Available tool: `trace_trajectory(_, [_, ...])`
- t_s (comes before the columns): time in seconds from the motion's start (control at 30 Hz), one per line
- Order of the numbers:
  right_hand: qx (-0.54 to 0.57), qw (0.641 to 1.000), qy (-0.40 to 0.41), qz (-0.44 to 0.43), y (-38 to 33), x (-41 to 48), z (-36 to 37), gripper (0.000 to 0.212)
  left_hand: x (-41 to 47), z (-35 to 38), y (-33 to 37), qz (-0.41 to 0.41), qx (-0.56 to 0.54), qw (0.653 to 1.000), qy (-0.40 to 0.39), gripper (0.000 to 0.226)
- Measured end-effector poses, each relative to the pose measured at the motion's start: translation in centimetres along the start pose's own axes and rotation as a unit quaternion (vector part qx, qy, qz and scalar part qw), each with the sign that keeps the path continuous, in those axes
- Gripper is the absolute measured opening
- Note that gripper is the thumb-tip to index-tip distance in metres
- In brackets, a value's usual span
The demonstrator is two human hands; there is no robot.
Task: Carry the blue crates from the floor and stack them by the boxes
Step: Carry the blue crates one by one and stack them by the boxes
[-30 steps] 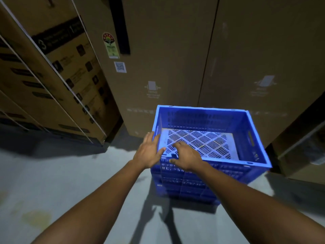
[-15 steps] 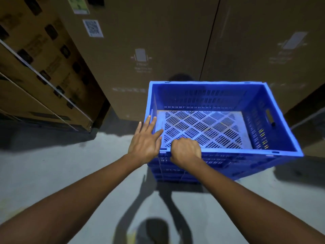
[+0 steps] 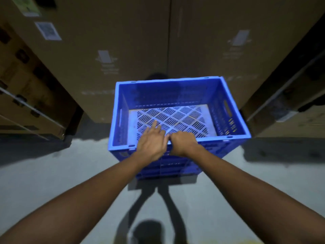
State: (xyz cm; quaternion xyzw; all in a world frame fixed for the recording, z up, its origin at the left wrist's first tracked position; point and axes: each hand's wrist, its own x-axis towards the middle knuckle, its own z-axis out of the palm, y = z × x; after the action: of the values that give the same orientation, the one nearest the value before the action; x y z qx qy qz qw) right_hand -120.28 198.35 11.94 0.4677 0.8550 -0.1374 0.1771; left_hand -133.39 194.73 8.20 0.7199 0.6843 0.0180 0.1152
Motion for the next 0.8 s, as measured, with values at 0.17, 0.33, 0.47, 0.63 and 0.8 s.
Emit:
trace_trajectory(0.17, [-0.029,0.998,0.0,0.051,8.9,-1.5,0.6,0.043,4.2,-0.1,8.2,0.001,-0.05,0.995,-0.091,0.047])
trace_trajectory(0.33, [-0.02,0.998,0.06,0.022,9.6,-1.1,1.8,0.039,4.9,-1.6,10.3,-0.019,-0.02,0.988,-0.15,0.039])
trace_trajectory(0.47, [-0.021,0.994,0.105,0.018,9.9,-0.8,2.7,0.025,5.0,-1.1,10.9,-0.052,0.012,0.991,-0.125,0.04])
trace_trajectory(0.63, [-0.016,0.992,0.123,0.036,9.8,-0.2,2.9,0.014,6.0,0.5,9.9,-0.082,0.024,0.993,-0.078,0.055])
trace_trajectory(0.8, [0.023,0.995,0.095,-0.003,10.2,-1.7,1.9,0.021,5.1,-1.0,11.3,-0.083,0.017,0.99,-0.116,0.057])
